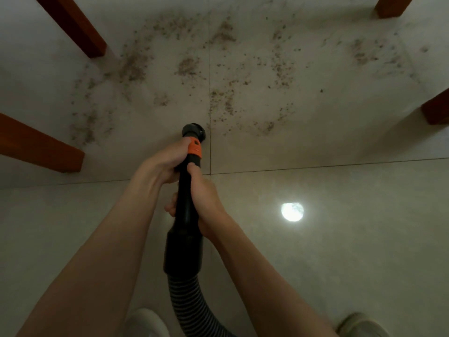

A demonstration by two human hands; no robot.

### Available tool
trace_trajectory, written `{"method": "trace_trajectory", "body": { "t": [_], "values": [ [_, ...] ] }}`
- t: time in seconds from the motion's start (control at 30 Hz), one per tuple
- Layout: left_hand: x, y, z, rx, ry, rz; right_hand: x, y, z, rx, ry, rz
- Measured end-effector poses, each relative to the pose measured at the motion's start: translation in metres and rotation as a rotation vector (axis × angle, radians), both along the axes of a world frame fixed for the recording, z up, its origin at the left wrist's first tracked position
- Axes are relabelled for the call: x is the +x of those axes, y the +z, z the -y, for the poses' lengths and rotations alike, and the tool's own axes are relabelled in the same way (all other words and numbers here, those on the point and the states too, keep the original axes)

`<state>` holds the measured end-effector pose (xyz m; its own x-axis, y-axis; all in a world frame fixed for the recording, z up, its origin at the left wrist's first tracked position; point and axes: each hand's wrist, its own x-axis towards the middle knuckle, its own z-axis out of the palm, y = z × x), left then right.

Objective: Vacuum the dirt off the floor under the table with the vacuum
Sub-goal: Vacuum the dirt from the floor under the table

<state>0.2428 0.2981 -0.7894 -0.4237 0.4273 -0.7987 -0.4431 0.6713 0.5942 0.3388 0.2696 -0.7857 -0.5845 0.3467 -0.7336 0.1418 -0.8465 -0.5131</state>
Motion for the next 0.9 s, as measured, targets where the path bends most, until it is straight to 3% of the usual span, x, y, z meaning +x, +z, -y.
{"method": "trace_trajectory", "body": {
  "t": [0.2,0.5,0.9],
  "values": [
    [0.011,0.001,-0.005,-0.006,-0.096,-0.062,0.006,0.0,0.0,0.029,-0.051,0.022],
    [0.007,-0.012,-0.026,-0.02,-0.07,-0.134,0.004,-0.006,-0.023,0.073,-0.08,0.021],
    [-0.005,-0.02,-0.054,0.092,-0.12,-0.102,-0.004,-0.019,-0.054,0.153,-0.055,0.027]
  ]
}}
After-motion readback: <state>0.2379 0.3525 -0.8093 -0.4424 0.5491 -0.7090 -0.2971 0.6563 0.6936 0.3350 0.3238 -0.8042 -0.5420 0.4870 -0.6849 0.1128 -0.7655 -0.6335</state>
